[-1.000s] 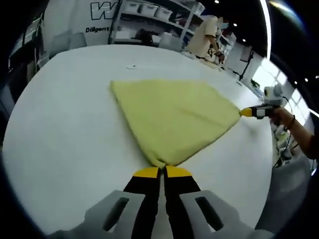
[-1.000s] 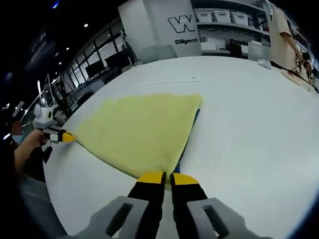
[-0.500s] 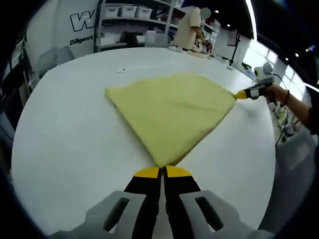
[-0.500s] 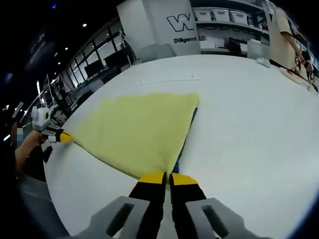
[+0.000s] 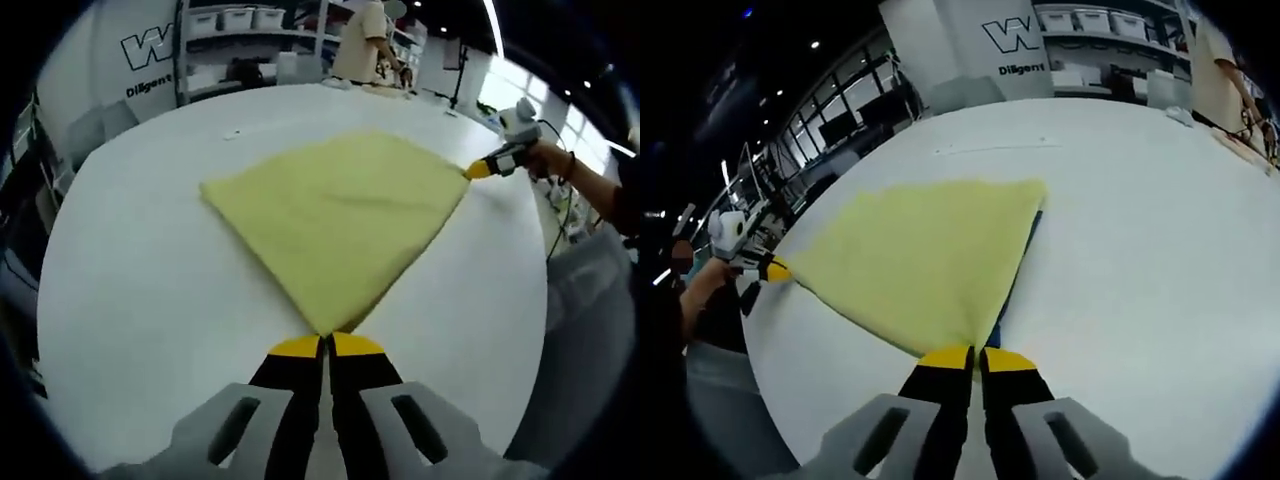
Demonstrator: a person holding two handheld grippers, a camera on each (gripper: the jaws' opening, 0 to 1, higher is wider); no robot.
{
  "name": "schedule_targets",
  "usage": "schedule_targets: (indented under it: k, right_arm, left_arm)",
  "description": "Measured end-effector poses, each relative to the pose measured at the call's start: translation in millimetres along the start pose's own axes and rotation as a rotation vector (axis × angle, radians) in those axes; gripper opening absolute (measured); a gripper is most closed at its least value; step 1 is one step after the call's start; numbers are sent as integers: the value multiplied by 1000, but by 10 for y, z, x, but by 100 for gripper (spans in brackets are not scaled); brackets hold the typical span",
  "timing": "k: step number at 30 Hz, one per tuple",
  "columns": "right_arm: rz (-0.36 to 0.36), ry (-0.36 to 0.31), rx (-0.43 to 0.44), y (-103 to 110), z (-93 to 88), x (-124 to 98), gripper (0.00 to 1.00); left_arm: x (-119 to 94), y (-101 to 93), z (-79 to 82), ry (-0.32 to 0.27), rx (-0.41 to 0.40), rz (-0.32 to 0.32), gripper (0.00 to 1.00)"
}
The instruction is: Fold the garment on the visible template until the final outline fits inside the template.
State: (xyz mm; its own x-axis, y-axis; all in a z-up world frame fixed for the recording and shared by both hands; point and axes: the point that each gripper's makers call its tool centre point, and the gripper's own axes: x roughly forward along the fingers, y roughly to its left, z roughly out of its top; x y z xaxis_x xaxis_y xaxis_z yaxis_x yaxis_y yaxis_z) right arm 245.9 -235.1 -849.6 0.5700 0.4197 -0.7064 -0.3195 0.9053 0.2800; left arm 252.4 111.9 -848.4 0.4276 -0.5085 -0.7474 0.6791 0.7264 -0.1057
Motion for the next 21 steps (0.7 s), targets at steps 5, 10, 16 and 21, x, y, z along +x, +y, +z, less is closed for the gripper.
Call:
schedule_targets:
  k: [5, 10, 16, 21]
  right_arm:
    - [11, 13, -14, 83, -82, -31, 0]
    - [20, 20, -10, 128, -137, -66, 0]
    - [0, 26, -15, 120, -152, -58, 0]
    - [-52, -29, -56, 92, 0, -119, 18]
  left_arm:
    - [-65, -57, -117, 27, 13, -5, 0]
    - [-96, -95, -223, 31, -9, -13, 0]
    - [-70, -128, -265, 23, -119, -26, 0]
    - [-127, -94, -190, -11, -119, -7, 12]
